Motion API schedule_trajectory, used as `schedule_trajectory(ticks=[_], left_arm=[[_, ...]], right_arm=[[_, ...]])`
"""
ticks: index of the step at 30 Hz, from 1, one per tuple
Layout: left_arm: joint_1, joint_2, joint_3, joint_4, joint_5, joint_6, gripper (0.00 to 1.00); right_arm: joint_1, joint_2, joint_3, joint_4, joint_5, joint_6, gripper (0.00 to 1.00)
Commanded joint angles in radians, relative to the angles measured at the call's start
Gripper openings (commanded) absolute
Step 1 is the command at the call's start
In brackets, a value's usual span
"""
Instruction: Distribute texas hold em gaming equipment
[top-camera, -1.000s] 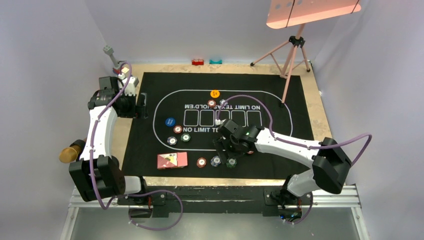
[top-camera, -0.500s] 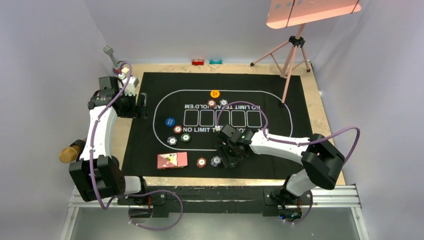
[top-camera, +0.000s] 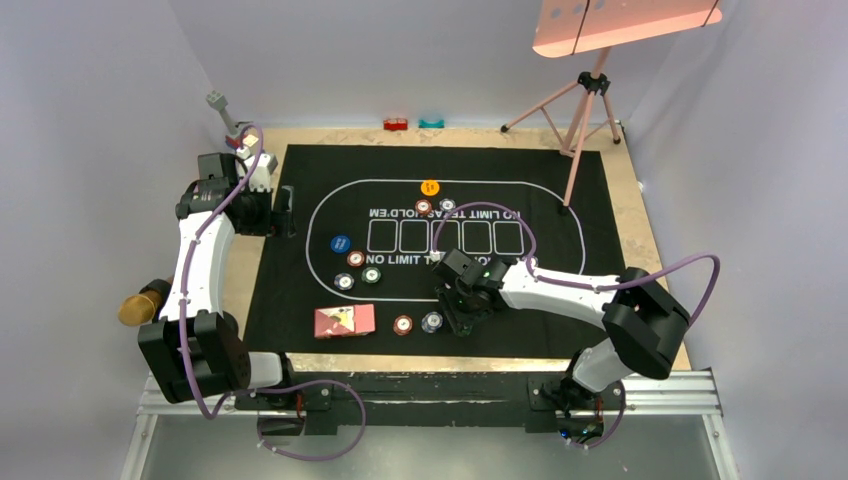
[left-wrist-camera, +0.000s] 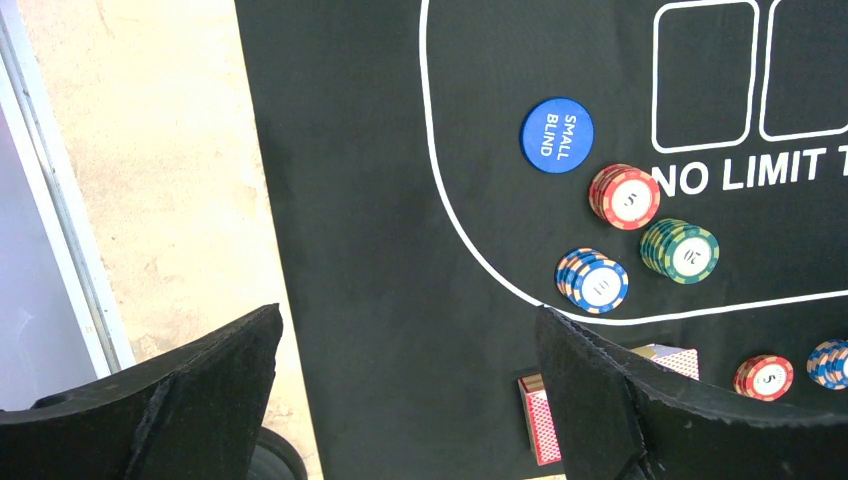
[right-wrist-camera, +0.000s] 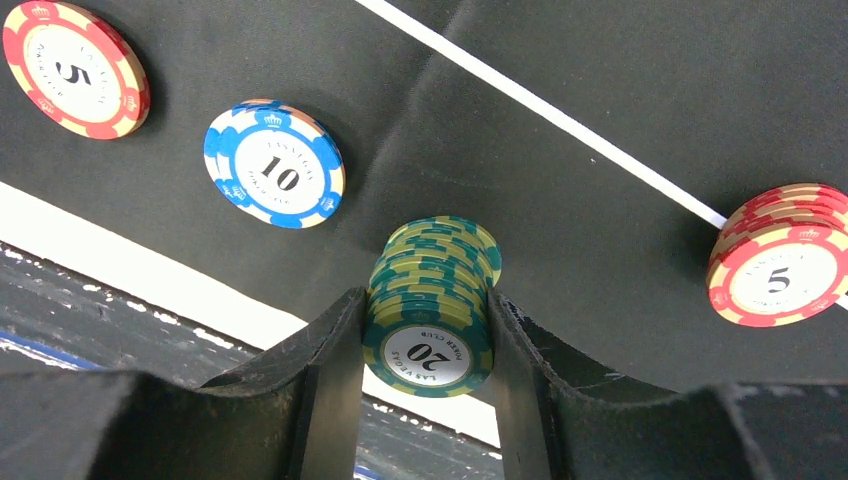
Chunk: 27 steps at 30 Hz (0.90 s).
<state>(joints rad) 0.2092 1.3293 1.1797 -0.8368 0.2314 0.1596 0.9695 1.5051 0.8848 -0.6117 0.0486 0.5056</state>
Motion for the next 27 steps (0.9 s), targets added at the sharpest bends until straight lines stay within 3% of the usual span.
schedule_trajectory(ticks=[1, 7, 15, 27], left_arm=[[0.009, -0.013, -0.007, 0.022, 0.004, 0.005, 1.0], [0.009, -0.017, -0.008, 0.021, 0.006, 0.006, 1.0], [0.009, -0.016, -0.01, 0.021, 0.015, 0.007, 1.0], [0.01, -0.021, -0.015, 0.019, 0.022, 0.007, 1.0]], right_arm=[[0.004, -0.02, 0.035, -0.047, 0.021, 0.017, 0.21], [-0.044, -0.031, 0.192, -0.149, 0.095, -0.015, 0.14], [-0.285, 0.031, 0.419, -0.144, 0.136, -0.093, 0.11], [-0.512, 0.565, 0.957, -0.118, 0.135, -0.145, 0.08]])
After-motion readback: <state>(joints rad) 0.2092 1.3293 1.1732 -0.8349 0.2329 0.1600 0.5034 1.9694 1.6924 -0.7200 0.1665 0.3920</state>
